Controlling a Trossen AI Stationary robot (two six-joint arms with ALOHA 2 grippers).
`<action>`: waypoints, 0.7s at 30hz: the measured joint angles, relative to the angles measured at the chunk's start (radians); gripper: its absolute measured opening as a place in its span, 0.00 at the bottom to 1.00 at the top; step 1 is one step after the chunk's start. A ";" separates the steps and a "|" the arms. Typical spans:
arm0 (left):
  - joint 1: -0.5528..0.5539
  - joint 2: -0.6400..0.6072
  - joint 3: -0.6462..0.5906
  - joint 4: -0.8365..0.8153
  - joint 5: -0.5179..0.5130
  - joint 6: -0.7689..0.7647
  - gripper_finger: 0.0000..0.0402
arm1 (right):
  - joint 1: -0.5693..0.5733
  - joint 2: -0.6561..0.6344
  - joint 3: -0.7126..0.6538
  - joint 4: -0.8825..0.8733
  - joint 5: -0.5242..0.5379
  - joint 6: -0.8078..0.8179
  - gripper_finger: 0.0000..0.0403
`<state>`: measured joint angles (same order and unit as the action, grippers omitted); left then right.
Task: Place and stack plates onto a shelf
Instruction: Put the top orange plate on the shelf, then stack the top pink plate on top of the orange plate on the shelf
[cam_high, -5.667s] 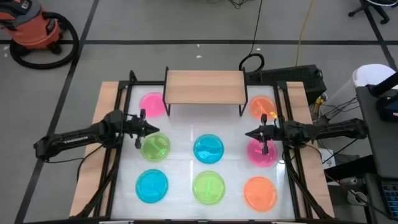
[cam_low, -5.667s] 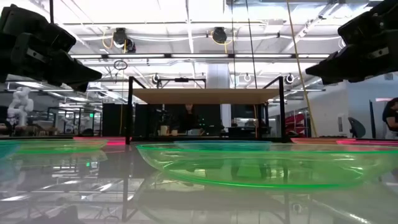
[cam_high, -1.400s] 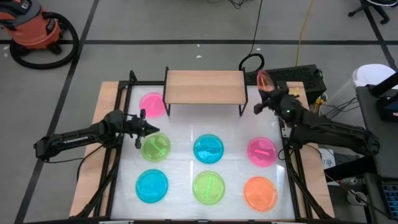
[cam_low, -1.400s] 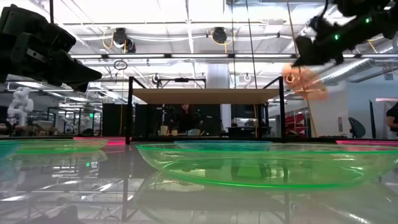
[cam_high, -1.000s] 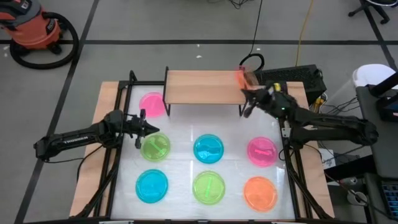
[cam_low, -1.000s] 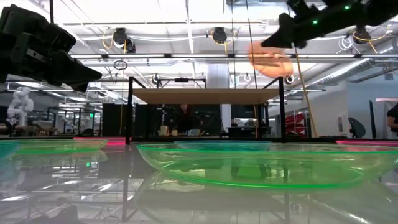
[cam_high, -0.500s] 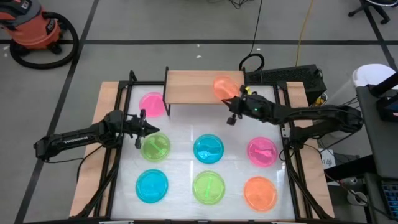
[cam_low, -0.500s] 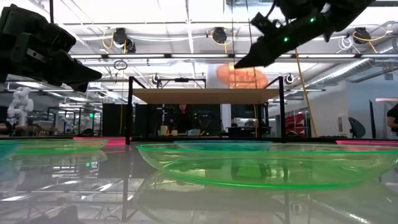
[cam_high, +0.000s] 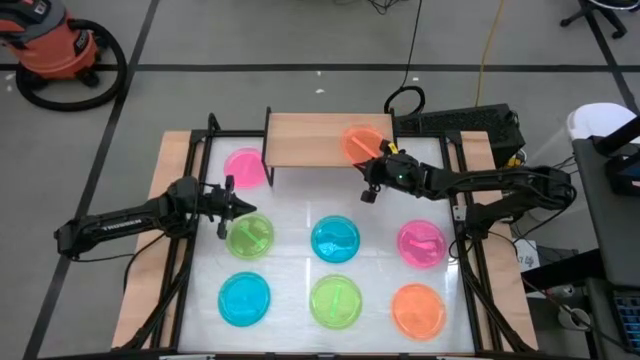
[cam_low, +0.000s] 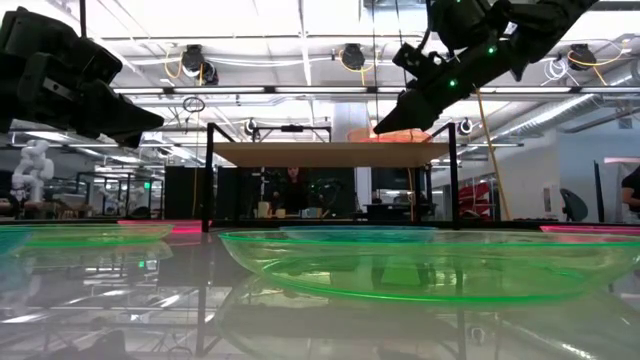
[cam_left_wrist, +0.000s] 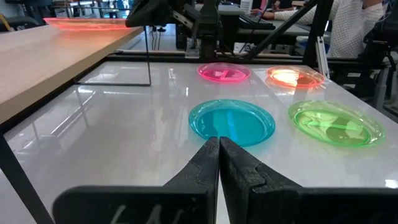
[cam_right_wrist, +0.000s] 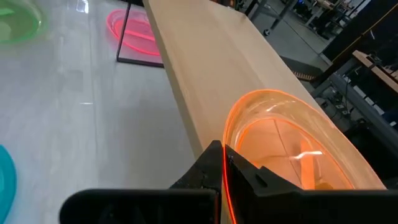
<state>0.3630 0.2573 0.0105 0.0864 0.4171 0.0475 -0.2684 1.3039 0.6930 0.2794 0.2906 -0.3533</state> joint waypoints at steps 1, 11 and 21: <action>0.000 0.000 0.000 0.000 0.000 0.000 0.04 | 0.000 0.000 0.000 0.000 0.000 0.001 0.00; 0.000 0.000 0.000 0.000 0.000 0.000 0.04 | 0.000 0.000 0.000 0.000 0.052 0.027 0.12; 0.000 0.000 0.000 0.000 0.000 0.000 0.04 | 0.022 0.000 0.000 0.096 0.041 0.027 0.24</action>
<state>0.3630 0.2573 0.0105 0.0864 0.4171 0.0475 -0.2468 1.3041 0.6930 0.3753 0.3320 -0.3264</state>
